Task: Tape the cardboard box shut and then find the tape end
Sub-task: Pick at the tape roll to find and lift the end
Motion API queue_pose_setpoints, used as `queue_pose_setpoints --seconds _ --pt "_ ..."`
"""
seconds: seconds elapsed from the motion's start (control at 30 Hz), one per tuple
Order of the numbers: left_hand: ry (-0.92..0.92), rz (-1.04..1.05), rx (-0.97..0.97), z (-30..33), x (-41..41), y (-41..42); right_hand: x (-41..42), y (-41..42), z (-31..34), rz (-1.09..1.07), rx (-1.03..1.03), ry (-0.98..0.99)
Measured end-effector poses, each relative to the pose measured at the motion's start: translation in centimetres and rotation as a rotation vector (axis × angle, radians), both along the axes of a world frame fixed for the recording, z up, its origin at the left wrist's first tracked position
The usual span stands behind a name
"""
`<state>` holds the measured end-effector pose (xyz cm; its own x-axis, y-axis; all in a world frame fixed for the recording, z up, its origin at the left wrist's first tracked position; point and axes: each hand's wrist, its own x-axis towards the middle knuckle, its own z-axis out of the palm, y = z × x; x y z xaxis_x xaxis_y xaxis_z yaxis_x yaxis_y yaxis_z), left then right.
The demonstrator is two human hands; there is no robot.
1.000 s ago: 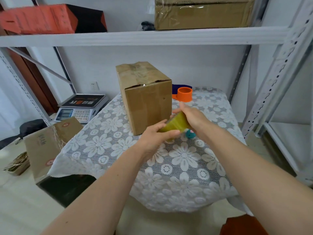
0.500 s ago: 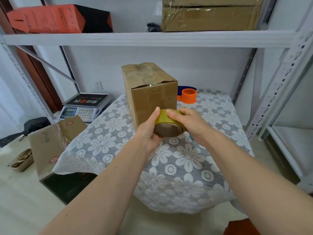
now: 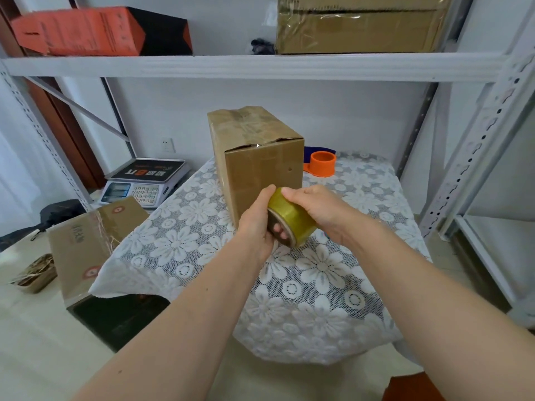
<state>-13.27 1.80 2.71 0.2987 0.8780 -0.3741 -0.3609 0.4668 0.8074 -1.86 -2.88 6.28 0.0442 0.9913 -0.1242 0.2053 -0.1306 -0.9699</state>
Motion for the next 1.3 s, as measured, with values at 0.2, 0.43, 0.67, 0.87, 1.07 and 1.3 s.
queue_pose_setpoints --seconds 0.2,0.43,0.67,0.87,1.07,1.3 --pt "0.174 -0.121 0.277 0.3 -0.3 -0.3 -0.8 0.8 0.0 -0.224 0.028 0.098" --pt "0.438 -0.184 0.570 0.9 0.0 -1.3 -1.4 1.3 -0.2 -0.357 0.006 0.360" --pt "0.568 -0.235 0.741 1.5 0.0 -1.9 -1.4 1.3 0.5 -0.318 -0.112 0.461" --pt "0.505 -0.312 0.756 1.4 -0.1 -2.2 -1.3 1.2 0.6 -0.402 -0.096 0.476" --pt "0.491 -0.237 0.705 1.9 0.2 -1.7 -1.6 0.3 0.5 -0.255 -0.014 0.579" --pt "0.266 -0.150 0.339 3.2 -0.1 -0.5 -2.1 -0.4 0.9 -0.069 0.092 0.461"
